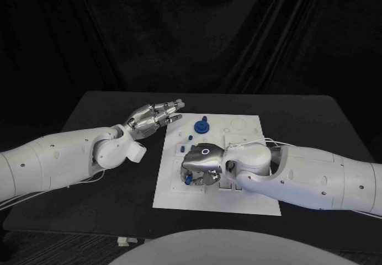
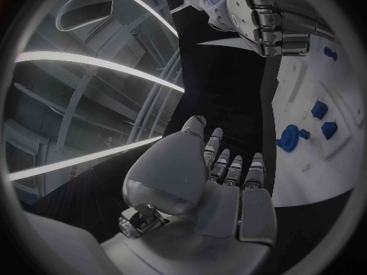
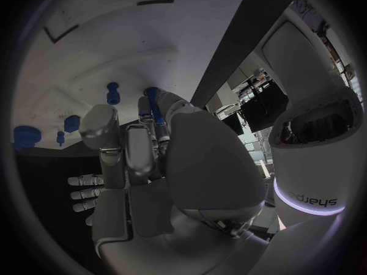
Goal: Assemble the parts on the task board
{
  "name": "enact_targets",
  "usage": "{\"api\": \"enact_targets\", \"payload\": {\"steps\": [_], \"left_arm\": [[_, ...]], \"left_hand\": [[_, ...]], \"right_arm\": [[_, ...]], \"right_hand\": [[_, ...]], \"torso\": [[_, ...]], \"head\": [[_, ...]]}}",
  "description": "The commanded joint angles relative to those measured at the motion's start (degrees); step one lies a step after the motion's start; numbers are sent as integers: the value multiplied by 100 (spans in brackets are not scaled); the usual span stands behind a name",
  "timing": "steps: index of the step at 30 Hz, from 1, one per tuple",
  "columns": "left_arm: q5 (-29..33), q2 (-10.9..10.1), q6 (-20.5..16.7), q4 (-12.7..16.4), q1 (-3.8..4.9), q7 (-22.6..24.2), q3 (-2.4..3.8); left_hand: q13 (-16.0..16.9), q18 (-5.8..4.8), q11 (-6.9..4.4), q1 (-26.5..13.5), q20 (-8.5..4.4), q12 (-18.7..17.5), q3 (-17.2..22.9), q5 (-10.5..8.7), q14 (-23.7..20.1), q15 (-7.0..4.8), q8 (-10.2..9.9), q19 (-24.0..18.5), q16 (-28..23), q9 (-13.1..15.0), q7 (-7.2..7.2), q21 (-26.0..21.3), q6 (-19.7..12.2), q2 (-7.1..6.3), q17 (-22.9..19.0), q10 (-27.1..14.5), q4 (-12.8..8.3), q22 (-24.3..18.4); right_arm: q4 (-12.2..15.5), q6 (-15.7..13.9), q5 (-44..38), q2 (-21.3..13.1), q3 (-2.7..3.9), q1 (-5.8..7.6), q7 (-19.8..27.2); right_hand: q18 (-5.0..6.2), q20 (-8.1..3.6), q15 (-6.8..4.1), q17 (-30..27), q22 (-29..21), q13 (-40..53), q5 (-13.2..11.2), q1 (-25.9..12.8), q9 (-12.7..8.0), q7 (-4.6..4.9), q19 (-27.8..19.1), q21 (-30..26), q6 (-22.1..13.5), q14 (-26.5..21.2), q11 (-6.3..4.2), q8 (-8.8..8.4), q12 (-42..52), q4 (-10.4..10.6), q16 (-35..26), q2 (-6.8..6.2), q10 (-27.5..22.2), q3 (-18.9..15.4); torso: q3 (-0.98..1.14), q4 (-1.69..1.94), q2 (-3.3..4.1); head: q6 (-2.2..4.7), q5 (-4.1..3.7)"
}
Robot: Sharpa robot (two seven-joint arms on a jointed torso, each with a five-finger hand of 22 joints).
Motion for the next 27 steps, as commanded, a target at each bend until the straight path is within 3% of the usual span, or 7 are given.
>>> {"api": "enact_targets", "payload": {"steps": [1, 8, 13, 15, 17, 21, 27], "left_arm": [[14, 8, 105, 1, -12, 28, 4], [14, 14, 119, -4, -15, 13, 4], [14, 15, 128, -5, -17, 4, 4], [14, 14, 128, -6, -17, 0, 4], [14, 14, 129, -9, -18, -4, 4], [14, 17, 131, -16, -19, -9, 4], [14, 22, 137, -26, -20, -19, 4]], "left_hand": [[-3, 113, 17, -37, 37, -4, 24, -22, -2, 52, 3, 8, 28, -1, -8, -4, -39, 25, 5, -15, -5, -8], [-3, 113, 17, -37, 39, -2, 25, -23, 0, 55, 3, 8, 29, -1, -8, -4, -38, 26, 6, -13, -6, -8], [-3, 112, 18, -37, 41, -2, 28, -23, 1, 59, 4, 8, 30, -1, -7, -4, -38, 28, 7, -15, -7, -8], [-3, 112, 18, -37, 41, -2, 28, -23, 1, 59, 4, 8, 30, -1, -7, -4, -38, 28, 7, -15, -7, -8], [-3, 112, 18, -37, 41, -2, 28, -23, 1, 59, 4, 8, 30, -1, -7, -4, -38, 28, 7, -15, -7, -8], [-3, 112, 18, -37, 41, -2, 28, -23, 1, 59, 4, 8, 30, -1, -7, -4, -38, 28, 7, -15, -7, -8], [-3, 112, 18, -37, 41, -2, 28, -23, 1, 59, 4, 8, 30, -1, -7, -4, -38, 28, 7, -15, -7, -8]], "right_arm": [[10, 196, -60, 0, -10, -29, -88], [10, 169, -153, 7, -10, -30, -97], [3, 163, -172, 14, -10, -30, -126], [-1, 135, -176, 15, -10, -30, -126], [-5, 112, -177, 16, -10, -30, -125], [-10, 44, -179, 13, -10, -30, -134], [-7, -228, -180, -36, -10, -28, -123]], "right_hand": [[42, 1, -11, -10, 681, 10, 34, 42, -3, -1, -43, -37, -32, 49, 5, -25, -30, -23, -33, 36, 26, 19], [43, 12, 8, -31, 676, 12, 29, 4, -14, 25, -68, -64, -84, 29, 30, -71, -61, -25, -56, 21, -8, 20], [69, 58, 56, -118, 634, 12, -50, -166, -116, 76, -166, -257, -537, -38, 78, -340, -144, 40, -129, -35, -212, 14], [75, 82, 92, -124, 627, 12, -82, -238, -207, -87, -190, -293, -916, -56, 109, -381, -185, 70, -132, -67, -365, 24], [76, 97, 100, -131, 624, 14, -94, -259, -230, -153, -199, -310, -1012, -65, 132, -380, -192, 74, -135, -78, -424, 27], [124, 169, 172, -289, 551, -5, -347, -415, -416, -540, -347, -642, -1713, -194, 256, -385, -318, 124, -251, -122, -993, -112], [202, 163, 145, -550, 444, -7, -666, -437, -589, -744, -614, -1196, -3044, -447, 353, -435, -370, 269, -436, -115, -2208, -757]], "torso": [[-3, 0, 1], [-1, 0, 1], [-1, 0, 3], [-2, 1, 2], [-2, 1, 2], [-1, 2, 2], [0, 2, 3]], "head": [[-1, 3], [-1, 5], [-1, 5], [-1, 5], [-1, 5], [-1, -2], [-1, -4]]}}
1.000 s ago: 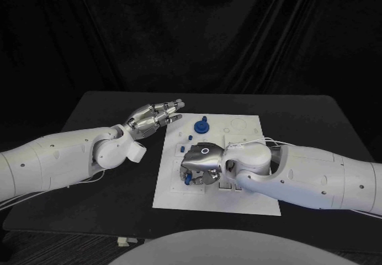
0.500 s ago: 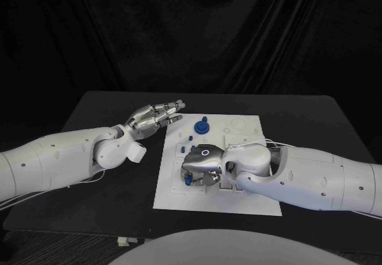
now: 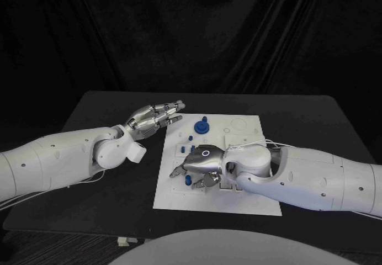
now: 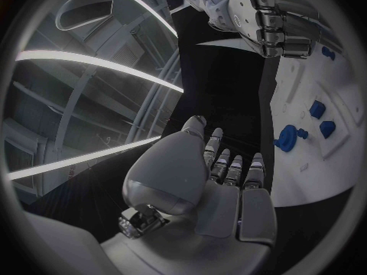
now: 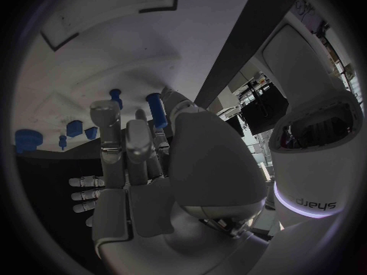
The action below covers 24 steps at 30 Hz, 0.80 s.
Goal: Assemble the parts on the task board
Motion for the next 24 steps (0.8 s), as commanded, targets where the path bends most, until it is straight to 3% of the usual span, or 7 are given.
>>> {"api": "enact_targets", "payload": {"steps": [1, 3, 12, 21, 22, 23, 24], "left_arm": [[14, 13, 96, -2, -12, 47, 5], [14, 11, 97, -5, -13, 42, 5], [14, -24, 89, 0, -14, 36, 5], [14, -31, 27, -17, -16, 50, 5], [14, -30, 15, -18, -16, 52, 5], [14, -31, 7, -19, -16, 53, 5], [14, -32, 2, -21, -17, 52, 5]], "left_hand": [[-3, 113, 19, -37, 41, 1, 28, -23, -19, 39, 4, 8, 30, 0, -7, -4, -38, 28, 7, -15, -7, -8], [-3, 113, 19, -37, 41, 1, 28, -23, -19, 39, 4, 8, 30, 0, -7, -4, -38, 28, 7, -15, -7, -8], [-2, 112, 23, -35, 47, 5, 34, -21, -17, 48, 5, 10, 32, 1, -4, -3, -38, 31, 8, -15, -12, -5], [0, 113, 25, -27, 51, 12, 44, -9, -14, 52, 15, 13, 35, 5, -4, -2, -13, 36, 9, -11, -22, 0], [1, 113, 25, -23, 52, 16, 49, -5, -16, 49, 17, 13, 33, 6, -4, -2, -11, 39, 8, -9, -26, -1], [1, 113, 27, -19, 51, 17, 57, -1, -17, 42, 19, 13, 33, 6, -3, -2, -8, 46, 7, -8, -30, -3], [1, 113, 28, -15, 51, 17, 64, 2, -17, 40, 21, 13, 33, 7, -3, -2, -7, 54, 7, -9, -33, -4]], "right_arm": [[15, -332, -62, -47, 1, -9, -82], [77, -618, -62, -126, 1, 17, -28], [633, -1953, 773, -787, 2, 534, 309], [1001, -2454, 2651, -1763, 0, 1329, 352], [1023, -2408, 2758, -1874, 0, 1362, 286], [1044, -2330, 2840, -1979, 0, 1381, 200], [1061, -2240, 2892, -2060, -1, 1387, 111]], "right_hand": [[115, 19, 25, -93, 430, -10, -85, 22, -29, -61, -95, -193, -423, -99, 31, -29, -1, 161, -70, -13, -459, -262], [147, 46, 47, -220, 388, -13, -154, 175, -59, -144, -195, -447, -846, -214, 51, -69, 110, 565, -138, -200, -891, -549], [144, 55, 51, -204, 402, 16, -127, -41, -37, -135, -170, -430, -764, -213, 49, -25, 333, 589, -91, -316, -1030, -681], [210, 86, 25, -558, 321, 756, 501, 223, 301, 805, -373, -911, 1780, -490, -157, 703, 2314, 273, -269, 246, 387, -293], [236, 56, -10, -718, 282, 943, 514, 233, 323, 811, -445, -1084, 1936, -574, -206, 756, 2639, 244, -392, 258, 456, -292], [196, -46, -167, -965, 245, 2295, 539, 190, 410, 600, -492, -1270, 2358, -627, -399, 875, 4638, 147, -573, 278, 347, -366], [190, -135, -181, -582, 331, 5211, 546, 178, 460, 591, -336, -943, 2482, -392, -493, 912, 6919, 115, -259, 323, 1526, -374]], "torso": [[2, 2, 2], [2, 2, 0], [1, -1, -1], [6, 0, 0], [7, -1, -1], [8, -3, -1], [9, -2, -1]], "head": [[-1, -8], [-1, -21], [-1, -12], [-1, -79], [-1, -75], [-1, -69], [-1, -68]]}}
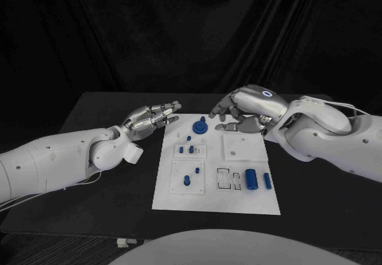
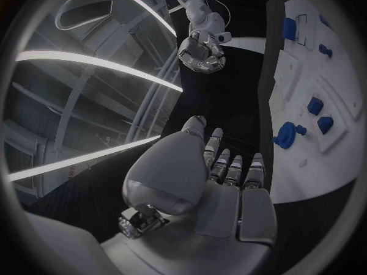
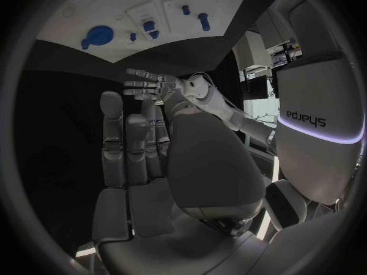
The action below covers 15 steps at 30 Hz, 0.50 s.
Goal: Assemble the parts on the task board
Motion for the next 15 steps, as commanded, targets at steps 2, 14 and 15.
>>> {"api": "enact_targets", "payload": {"steps": [2, 14, 15], "left_arm": [[14, 5, -8, -9, -10, 63, 5], [14, -6, -23, -18, -24, 43, 4], [14, -6, -23, -18, -26, 43, 4]], "left_hand": [[1, 114, 27, -12, 31, 18, 40, 3, 5, 21, 23, -8, 34, 8, -3, -2, -4, 63, 8, -10, -3, -3], [2, 114, 27, -5, 32, 21, 52, 4, 5, 23, 24, -8, 34, 8, -3, -2, -2, 75, 8, -9, -8, -4], [2, 114, 27, -5, 32, 21, 52, 4, 5, 23, 24, -8, 34, 8, -3, -2, -2, 75, 8, -9, -8, -4]], "right_arm": [[99, 216, 976, -334, -8, -11, -530], [55, 2310, 774, -688, -9, -372, -2588], [57, 2369, 749, -696, -9, -398, -2677]], "right_hand": [[-236, -155, -128, 3003, 699, 6190, -74, -266, 238, -126, 804, 2031, 475, 1298, -181, 256, 4376, 93, 2111, 78, 3246, -117], [-515, -434, -416, 3847, 1067, 6509, -421, -3606, 526, -317, 1430, 4116, 927, 1584, -353, 301, 4455, 405, 2583, -89, 3546, -59], [-529, -448, -418, 3850, 1087, 6509, -415, -3641, 543, -333, 1452, 4207, 977, 1584, -364, 305, 4455, 411, 2584, -67, 3546, -37]], "torso": [[6, -2, 1], [-18, -6, -36], [-16, -6, -38]], "head": [[-1, -7], [-1, -86], [-1, -92]]}}
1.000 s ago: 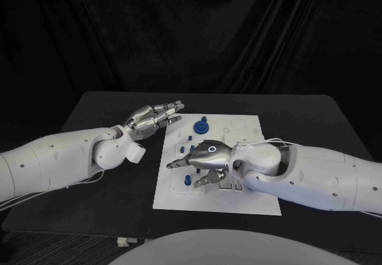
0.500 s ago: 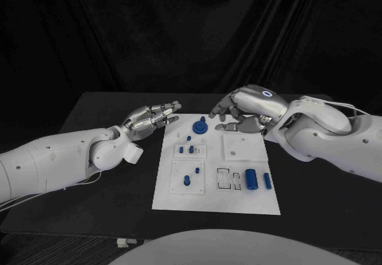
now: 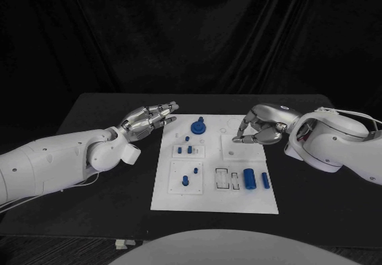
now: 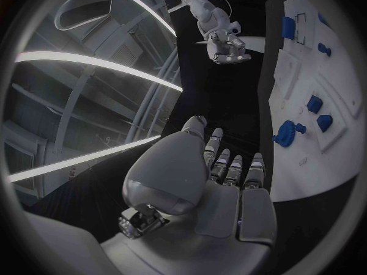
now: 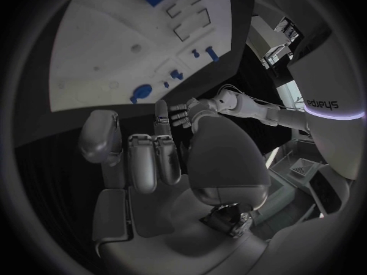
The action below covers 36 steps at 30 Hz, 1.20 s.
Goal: Assemble the parts on the task board
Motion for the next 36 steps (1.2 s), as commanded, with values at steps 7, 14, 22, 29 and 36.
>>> {"api": "enact_targets", "payload": {"steps": [7, 14, 22, 29, 36], "left_arm": [[14, -3, 9, 16, -20, 63, 4], [14, -6, 8, 7, -35, 95, 4], [14, -15, 11, 10, -47, 101, 5], [14, -10, 18, 7, -56, 97, 5], [14, -7, 26, 7, -65, 91, 5]], "left_hand": [[2, 114, 27, -3, 32, 21, 32, 3, 5, 25, 26, -8, 35, 9, -3, -3, 3, 77, 8, -10, 13, -7], [4, 114, 35, 9, 35, 31, 51, 7, 6, 25, 31, -7, 36, 10, 1, -2, 11, 90, 9, -3, 2, -6], [4, 114, 35, 9, 35, 31, 51, 7, 6, 25, 31, -7, 36, 10, 1, -2, 11, 90, 9, -3, 2, -6], [4, 114, 35, 9, 35, 31, 51, 7, 6, 25, 31, -7, 36, 10, 1, -2, 11, 90, 9, -3, 2, -6], [5, 115, 41, 17, 36, 39, 65, 8, 8, 26, 33, -6, 37, 11, 6, -2, 14, 98, 9, 3, -7, -4]], "right_arm": [[124, 1070, -175, -140, 3, -192, -1555], [268, 1216, -300, -229, 2, -275, -2006], [421, 1461, -572, -260, 2, -401, -2429], [487, 1423, -632, -248, 2, -471, -2527], [490, 1500, -644, -214, 2, -515, -2601]], "right_hand": [[-351, -229, -265, 1303, 1274, 1505, -55, -1460, 545, -250, 527, 1810, 697, 553, -233, 227, 357, 88, 235, 114, 625, 237], [-365, -391, -484, 974, 1284, 1505, -50, -1344, 2699, -472, 506, 1960, 295, 495, -433, 1461, 357, 59, 60, 73, 625, 206], [-334, -460, -506, 715, 1246, 1505, -224, -1462, 3681, -539, 450, 1868, 48, 452, -494, 1861, 357, 92, -76, 18, 625, 145], [-331, -455, -495, 663, 1240, 1505, -263, -1436, 3346, -502, 442, 1859, 186, 449, -467, 1353, 357, 87, -99, 66, 625, 175], [-348, -437, -476, 589, 1263, 1505, -350, -1397, 3067, -460, 473, 1936, 285, 442, -434, 975, 357, 92, -126, -68, 625, 103]], "torso": [[12, -3, 1], [4, 1, 15], [-1, -3, 7], [2, 1, 10], [1, -1, 9]], "head": [[-1, -10], [-1, -20], [-1, -14], [-1, -21], [-1, -14]]}}
